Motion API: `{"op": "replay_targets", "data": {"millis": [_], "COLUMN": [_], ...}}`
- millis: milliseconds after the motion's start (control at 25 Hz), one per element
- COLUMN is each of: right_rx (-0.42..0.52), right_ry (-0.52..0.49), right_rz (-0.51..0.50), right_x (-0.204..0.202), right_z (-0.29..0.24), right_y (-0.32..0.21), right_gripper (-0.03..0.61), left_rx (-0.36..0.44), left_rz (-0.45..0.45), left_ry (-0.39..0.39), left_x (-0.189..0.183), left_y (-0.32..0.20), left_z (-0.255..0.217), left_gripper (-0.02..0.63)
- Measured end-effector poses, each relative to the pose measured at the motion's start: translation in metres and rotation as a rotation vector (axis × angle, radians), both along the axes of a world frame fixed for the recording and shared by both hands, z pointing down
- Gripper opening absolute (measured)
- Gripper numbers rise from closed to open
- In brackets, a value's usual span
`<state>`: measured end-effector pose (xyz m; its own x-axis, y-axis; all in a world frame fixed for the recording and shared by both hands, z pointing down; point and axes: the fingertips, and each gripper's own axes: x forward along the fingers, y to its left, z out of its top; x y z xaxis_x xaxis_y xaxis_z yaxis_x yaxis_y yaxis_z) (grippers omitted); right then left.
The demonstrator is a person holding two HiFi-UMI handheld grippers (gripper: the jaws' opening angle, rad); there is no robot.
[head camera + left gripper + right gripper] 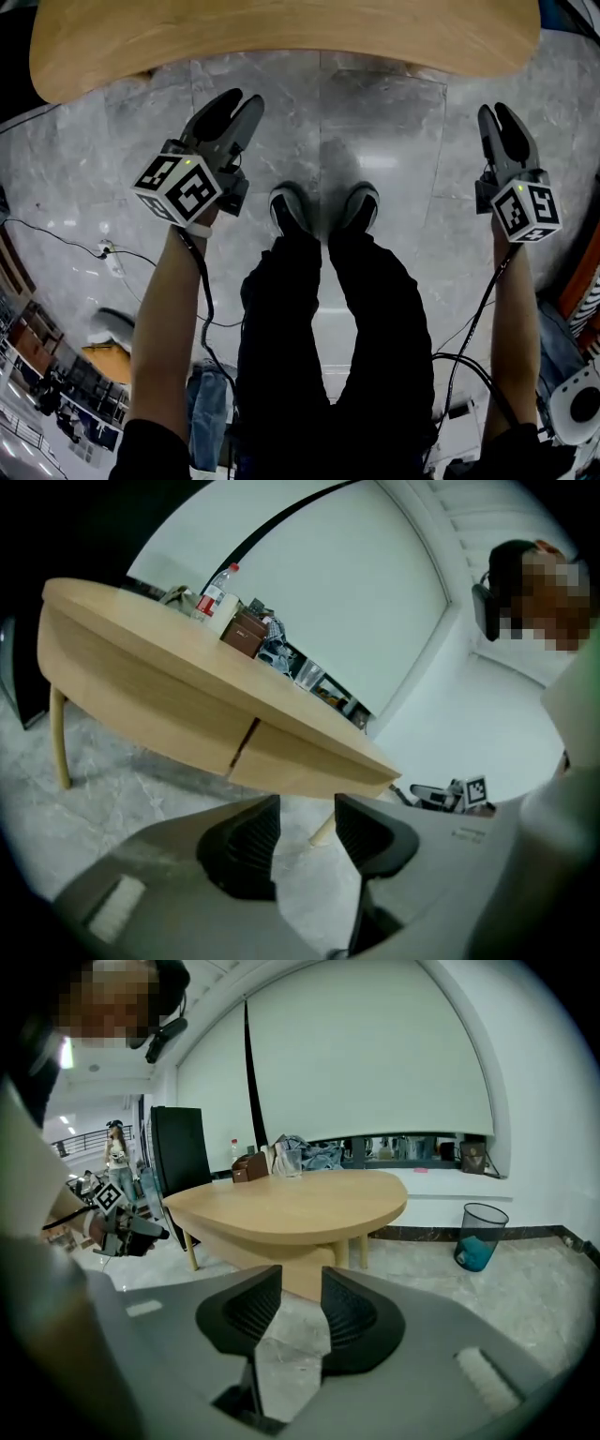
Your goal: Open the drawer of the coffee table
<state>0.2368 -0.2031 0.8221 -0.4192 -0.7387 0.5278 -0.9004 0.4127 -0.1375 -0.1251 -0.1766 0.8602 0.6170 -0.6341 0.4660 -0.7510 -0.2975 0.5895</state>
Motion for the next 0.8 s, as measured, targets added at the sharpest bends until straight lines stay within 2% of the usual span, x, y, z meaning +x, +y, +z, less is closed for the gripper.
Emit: {"op": "replay_targets", "data": {"millis": [120, 200, 240, 320, 440, 520, 640, 800], "right_rx": [0.004, 0.021, 0.034, 0.057, 0.09, 0.105, 0.127, 0.16], "right_ry": [-0.012, -0.019, -0.02, -0.033, -0.075, -0.095, -0.125, -0.128], "right_rz": [-0.019, -0.037, -0.046, -0.061, -0.087, -0.108, -0.131, -0.144], "right_x": [-0.002, -0.004, -0.006, -0.01, -0.017, -0.02, -0.027, -0.037], "right_z": [0.024, 0.037, 0.041, 0.047, 0.05, 0.052, 0.051, 0.047], "right_y": [-0.016, -0.025, -0.029, -0.038, -0.05, -0.055, -0.062, -0.072], "right_gripper": [0.184, 0.224, 0.242, 0.27, 0.298, 0.312, 0.316, 0.313], "left_rx": [0.051, 0.036, 0.015, -0.007, 0.036, 0.066, 0.116, 0.17], "left_rz": [-0.014, -0.016, -0.021, -0.06, -0.131, -0.138, -0.095, -0.076], "left_ry": [-0.141, -0.133, -0.087, 0.071, 0.336, 0.464, 0.601, 0.693], "left_x": [-0.018, -0.019, -0.017, -0.013, -0.006, 0.001, 0.014, 0.021], "left_y": [-0.028, -0.04, -0.043, -0.052, -0.075, -0.085, -0.092, -0.1], "left_z": [0.027, 0.054, 0.068, 0.085, 0.084, 0.085, 0.079, 0.061], "left_gripper": [0.21, 0.238, 0.254, 0.301, 0.327, 0.351, 0.356, 0.356]}}
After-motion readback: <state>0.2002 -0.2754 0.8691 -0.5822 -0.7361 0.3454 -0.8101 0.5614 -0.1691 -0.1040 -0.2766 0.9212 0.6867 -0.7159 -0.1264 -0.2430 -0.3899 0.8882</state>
